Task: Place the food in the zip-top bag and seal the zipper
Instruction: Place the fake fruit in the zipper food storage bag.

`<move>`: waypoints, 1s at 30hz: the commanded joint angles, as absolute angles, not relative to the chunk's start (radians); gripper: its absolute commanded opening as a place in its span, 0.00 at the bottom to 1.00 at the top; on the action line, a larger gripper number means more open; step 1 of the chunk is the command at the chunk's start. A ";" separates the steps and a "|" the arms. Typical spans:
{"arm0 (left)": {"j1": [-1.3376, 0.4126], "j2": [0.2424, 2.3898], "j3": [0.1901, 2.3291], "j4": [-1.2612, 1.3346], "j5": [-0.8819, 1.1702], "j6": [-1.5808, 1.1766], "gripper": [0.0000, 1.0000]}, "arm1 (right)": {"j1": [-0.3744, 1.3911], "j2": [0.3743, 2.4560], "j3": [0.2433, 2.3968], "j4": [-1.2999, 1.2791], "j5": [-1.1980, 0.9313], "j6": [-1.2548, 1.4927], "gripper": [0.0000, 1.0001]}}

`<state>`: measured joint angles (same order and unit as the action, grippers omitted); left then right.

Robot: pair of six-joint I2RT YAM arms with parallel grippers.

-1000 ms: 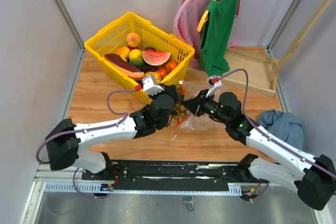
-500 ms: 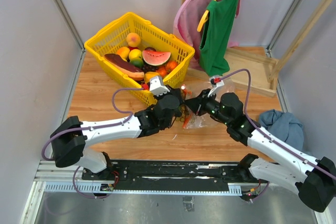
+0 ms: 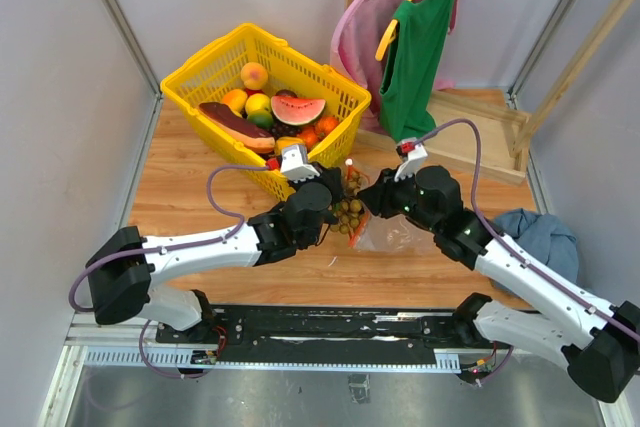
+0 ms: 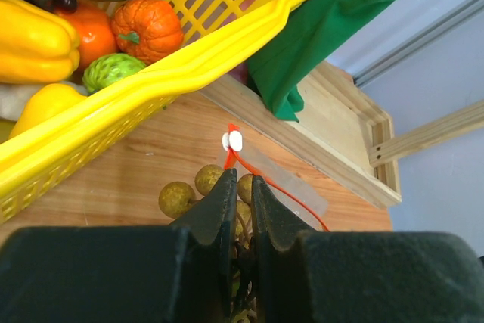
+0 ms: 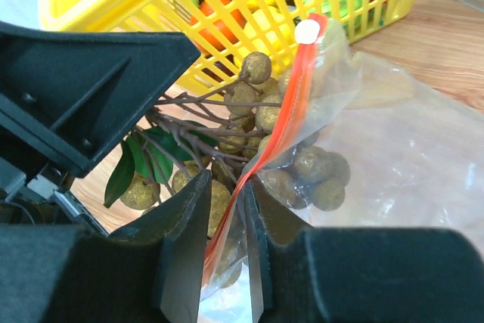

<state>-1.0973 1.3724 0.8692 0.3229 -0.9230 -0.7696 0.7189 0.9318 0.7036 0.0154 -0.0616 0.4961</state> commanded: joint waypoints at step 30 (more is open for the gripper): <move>-1.104 1.437 0.870 0.474 -0.821 -0.657 0.00 | 0.705 1.098 0.875 -0.035 -0.213 0.461 0.01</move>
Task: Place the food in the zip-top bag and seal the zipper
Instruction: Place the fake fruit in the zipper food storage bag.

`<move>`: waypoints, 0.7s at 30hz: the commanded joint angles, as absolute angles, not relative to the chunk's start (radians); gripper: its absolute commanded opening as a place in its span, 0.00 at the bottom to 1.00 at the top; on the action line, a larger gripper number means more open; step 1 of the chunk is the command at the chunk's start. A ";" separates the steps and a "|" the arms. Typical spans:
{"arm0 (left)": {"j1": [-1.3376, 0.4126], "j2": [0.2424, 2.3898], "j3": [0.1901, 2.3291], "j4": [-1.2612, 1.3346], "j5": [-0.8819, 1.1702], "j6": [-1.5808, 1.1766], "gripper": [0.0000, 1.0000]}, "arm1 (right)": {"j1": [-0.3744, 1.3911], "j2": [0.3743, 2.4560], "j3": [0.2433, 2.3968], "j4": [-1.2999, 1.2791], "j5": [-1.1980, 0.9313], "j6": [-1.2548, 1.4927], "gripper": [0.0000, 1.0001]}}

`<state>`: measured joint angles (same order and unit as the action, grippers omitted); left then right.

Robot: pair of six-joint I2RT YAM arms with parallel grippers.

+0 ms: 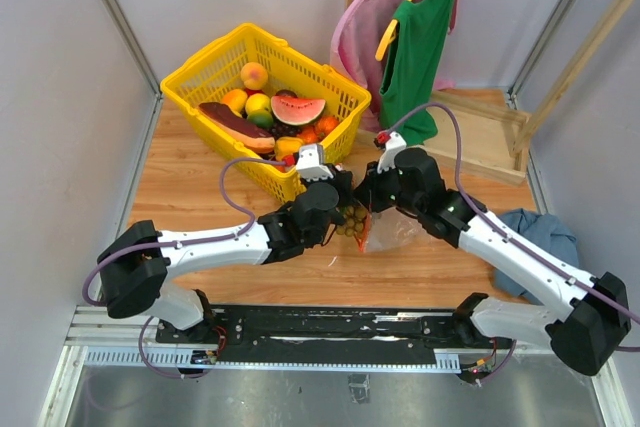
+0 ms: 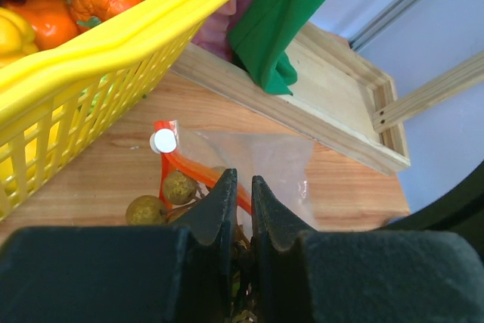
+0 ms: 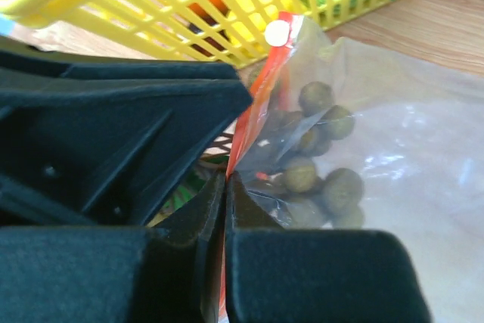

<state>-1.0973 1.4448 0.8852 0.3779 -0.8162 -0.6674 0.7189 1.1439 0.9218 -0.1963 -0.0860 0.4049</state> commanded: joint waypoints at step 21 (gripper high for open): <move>-1.104 1.428 0.831 0.533 -0.742 -0.669 0.19 | 0.690 0.892 0.659 0.239 -0.179 0.557 0.01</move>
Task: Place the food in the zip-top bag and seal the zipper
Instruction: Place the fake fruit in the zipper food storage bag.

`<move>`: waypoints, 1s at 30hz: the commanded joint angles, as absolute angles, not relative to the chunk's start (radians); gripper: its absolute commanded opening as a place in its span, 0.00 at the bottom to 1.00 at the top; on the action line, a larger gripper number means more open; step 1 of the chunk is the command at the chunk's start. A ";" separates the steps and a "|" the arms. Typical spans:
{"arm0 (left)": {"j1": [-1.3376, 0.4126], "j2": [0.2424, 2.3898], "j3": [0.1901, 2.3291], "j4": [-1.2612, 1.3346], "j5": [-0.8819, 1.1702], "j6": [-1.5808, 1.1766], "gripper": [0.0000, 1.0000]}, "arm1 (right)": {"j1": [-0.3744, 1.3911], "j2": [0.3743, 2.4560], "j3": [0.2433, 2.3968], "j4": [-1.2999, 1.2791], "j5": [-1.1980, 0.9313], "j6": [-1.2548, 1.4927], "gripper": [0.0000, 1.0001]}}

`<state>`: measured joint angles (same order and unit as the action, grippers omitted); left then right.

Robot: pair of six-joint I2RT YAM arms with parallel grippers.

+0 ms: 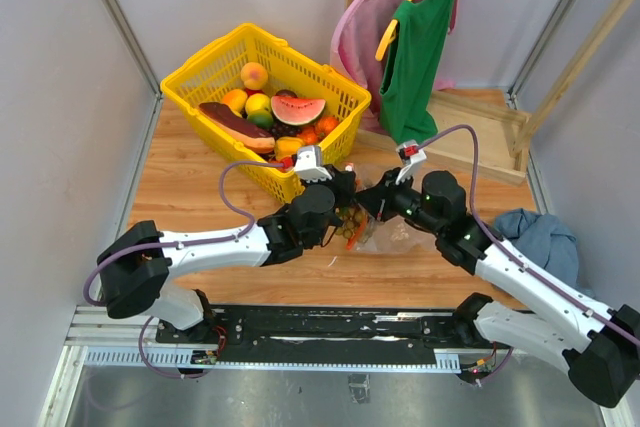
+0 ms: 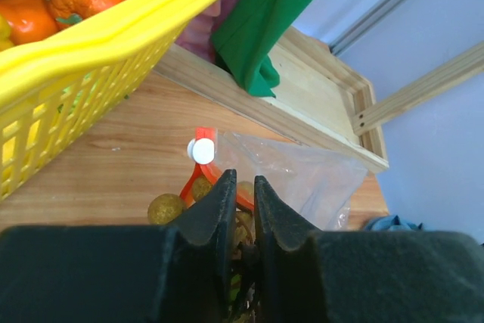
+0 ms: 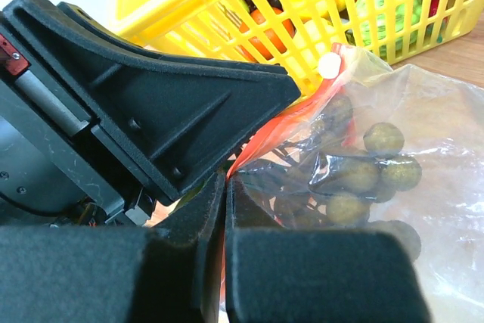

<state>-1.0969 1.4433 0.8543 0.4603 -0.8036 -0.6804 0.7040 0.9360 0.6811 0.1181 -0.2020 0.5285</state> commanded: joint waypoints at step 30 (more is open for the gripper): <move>-1.083 1.272 0.837 0.341 -0.762 -0.651 0.41 | 0.488 0.841 0.543 0.454 -0.389 0.776 0.01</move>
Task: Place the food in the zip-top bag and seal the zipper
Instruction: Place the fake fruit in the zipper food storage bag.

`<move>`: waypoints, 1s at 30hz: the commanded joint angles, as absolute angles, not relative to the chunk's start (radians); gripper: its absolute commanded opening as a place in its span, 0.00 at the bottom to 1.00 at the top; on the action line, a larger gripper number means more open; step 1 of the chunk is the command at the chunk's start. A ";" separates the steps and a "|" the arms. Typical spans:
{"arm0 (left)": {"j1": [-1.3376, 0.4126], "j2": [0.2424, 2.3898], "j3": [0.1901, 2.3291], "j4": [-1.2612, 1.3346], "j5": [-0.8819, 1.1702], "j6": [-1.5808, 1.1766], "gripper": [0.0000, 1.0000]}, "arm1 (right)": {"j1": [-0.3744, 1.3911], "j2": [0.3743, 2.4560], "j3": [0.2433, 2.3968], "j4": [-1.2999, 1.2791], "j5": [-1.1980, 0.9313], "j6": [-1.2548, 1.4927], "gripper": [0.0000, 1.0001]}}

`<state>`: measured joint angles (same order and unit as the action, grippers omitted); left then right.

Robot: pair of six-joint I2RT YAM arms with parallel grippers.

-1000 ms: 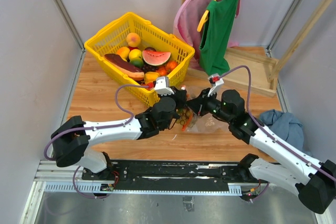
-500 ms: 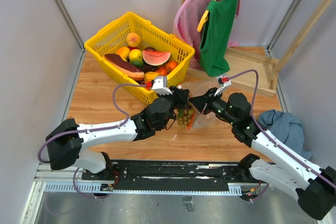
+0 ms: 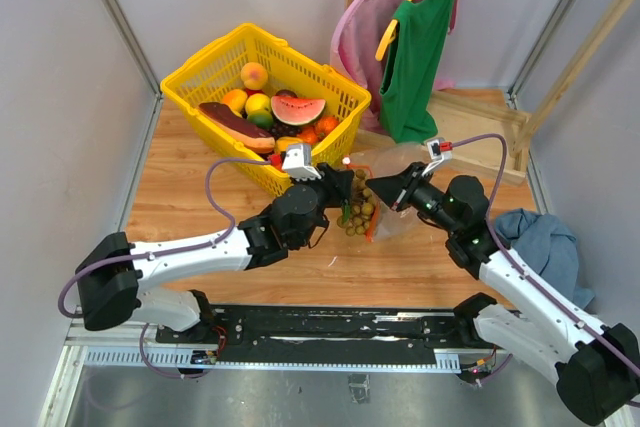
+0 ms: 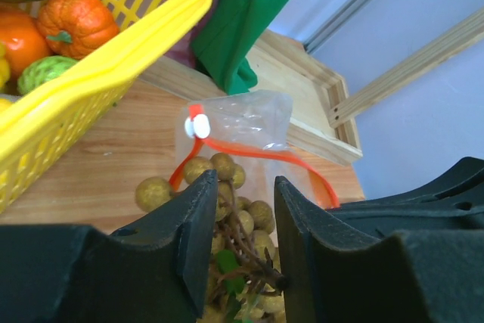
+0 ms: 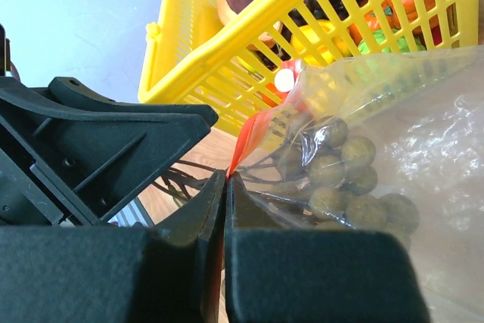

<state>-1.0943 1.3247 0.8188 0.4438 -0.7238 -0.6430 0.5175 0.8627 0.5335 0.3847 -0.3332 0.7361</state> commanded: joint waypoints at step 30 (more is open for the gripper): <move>-1.022 1.215 0.842 0.358 -0.565 -0.796 0.00 | 0.461 0.854 0.516 0.494 -0.454 0.832 0.00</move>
<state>-1.0225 1.2915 0.8211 0.2848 -0.4751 -0.8585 0.4805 0.8803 0.5259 0.4725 -0.4274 0.8379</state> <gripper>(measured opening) 0.018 0.013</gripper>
